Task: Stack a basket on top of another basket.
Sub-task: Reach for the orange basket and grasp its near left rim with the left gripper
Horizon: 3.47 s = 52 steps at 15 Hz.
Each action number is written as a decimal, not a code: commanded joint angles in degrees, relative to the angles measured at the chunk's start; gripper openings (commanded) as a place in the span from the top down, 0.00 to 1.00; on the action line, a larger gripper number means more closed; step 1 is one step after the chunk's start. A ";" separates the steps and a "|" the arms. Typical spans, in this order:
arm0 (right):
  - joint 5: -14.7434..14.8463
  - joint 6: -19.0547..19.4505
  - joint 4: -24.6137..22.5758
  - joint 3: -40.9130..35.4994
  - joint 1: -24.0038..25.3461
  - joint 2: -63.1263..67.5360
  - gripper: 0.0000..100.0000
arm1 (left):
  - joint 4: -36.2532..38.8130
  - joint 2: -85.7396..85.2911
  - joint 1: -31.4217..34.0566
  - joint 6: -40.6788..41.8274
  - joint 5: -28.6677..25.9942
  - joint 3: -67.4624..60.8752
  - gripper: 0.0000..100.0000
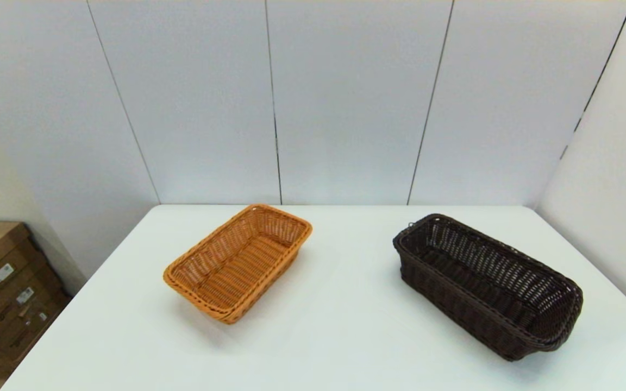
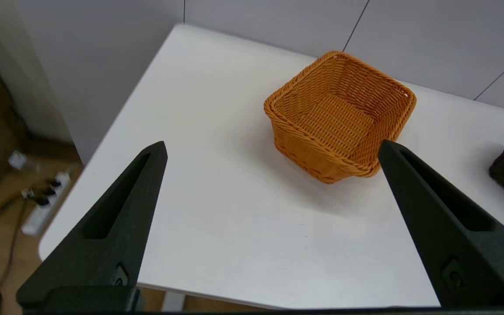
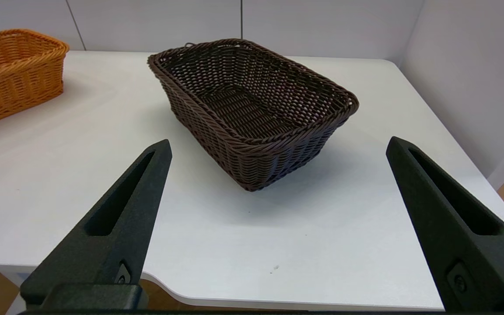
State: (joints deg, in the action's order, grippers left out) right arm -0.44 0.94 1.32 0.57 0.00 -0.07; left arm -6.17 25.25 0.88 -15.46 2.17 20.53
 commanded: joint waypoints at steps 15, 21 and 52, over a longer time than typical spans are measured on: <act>-0.53 1.17 0.00 0.04 0.00 -0.01 0.00 | -2.27 81.63 -18.10 -42.11 14.44 33.88 0.00; -0.53 1.17 0.00 0.04 0.00 -0.01 0.00 | -8.16 86.55 -20.13 -50.81 15.41 40.29 0.00; -0.70 2.14 -0.09 -0.22 0.00 -0.01 0.00 | -15.72 94.72 -14.59 -54.50 -1.55 45.48 1.00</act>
State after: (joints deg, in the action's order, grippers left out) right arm -1.12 2.97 1.21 0.33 0.00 -0.07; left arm -21.75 120.15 -13.71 -69.57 0.62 65.99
